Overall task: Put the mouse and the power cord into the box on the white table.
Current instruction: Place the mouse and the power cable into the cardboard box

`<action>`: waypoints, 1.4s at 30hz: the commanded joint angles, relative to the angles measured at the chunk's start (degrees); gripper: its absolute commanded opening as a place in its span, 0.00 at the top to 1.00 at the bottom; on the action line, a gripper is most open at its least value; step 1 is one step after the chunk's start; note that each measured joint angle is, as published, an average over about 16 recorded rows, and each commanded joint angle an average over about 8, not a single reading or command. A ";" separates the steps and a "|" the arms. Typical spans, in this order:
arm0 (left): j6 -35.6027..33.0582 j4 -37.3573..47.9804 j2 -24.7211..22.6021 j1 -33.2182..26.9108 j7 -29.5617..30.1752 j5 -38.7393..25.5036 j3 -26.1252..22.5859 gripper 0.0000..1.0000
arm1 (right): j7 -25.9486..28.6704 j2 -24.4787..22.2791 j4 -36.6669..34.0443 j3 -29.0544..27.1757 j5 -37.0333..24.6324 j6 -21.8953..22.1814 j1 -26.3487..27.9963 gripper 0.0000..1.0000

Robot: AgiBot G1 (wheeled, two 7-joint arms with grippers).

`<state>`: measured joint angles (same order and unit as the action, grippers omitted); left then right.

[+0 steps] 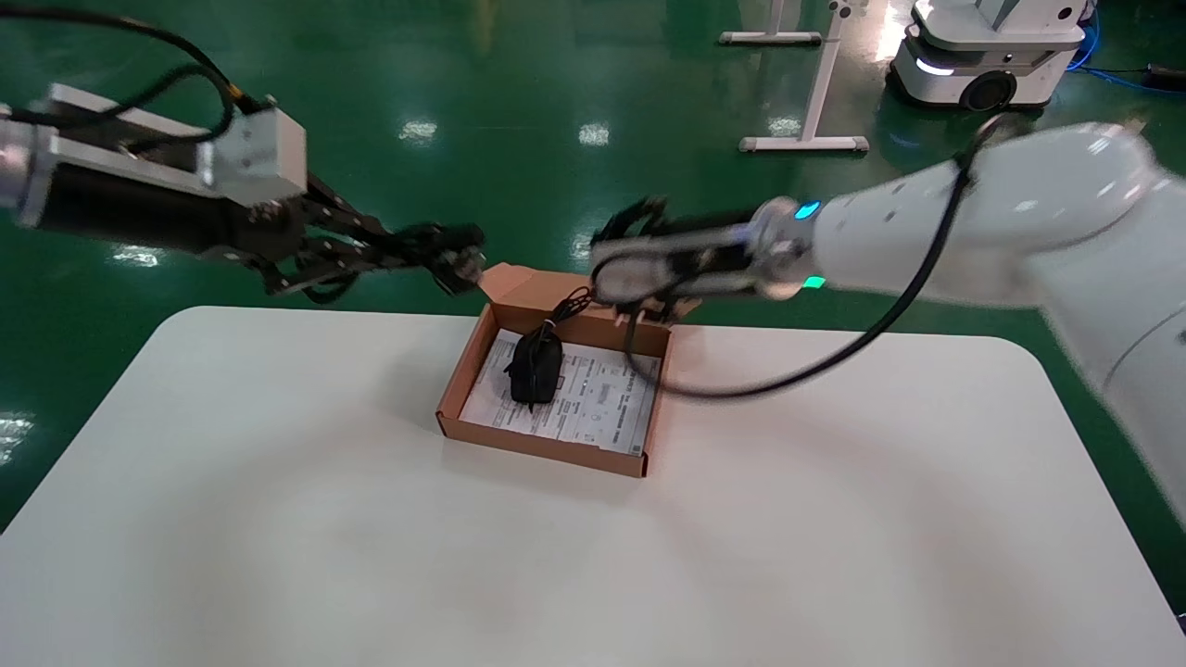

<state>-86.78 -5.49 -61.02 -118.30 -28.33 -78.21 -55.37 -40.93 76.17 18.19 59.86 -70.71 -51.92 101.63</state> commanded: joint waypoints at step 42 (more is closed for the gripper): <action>16.04 1.01 -15.41 12.94 -9.05 -1.29 -1.81 0.00 | -8.10 -9.47 -16.31 -2.91 4.44 -12.34 6.68 0.00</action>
<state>-70.96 -5.44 -75.85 -104.77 -36.71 -78.97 -56.61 -48.41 66.43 2.66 56.58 -66.10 -64.39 107.85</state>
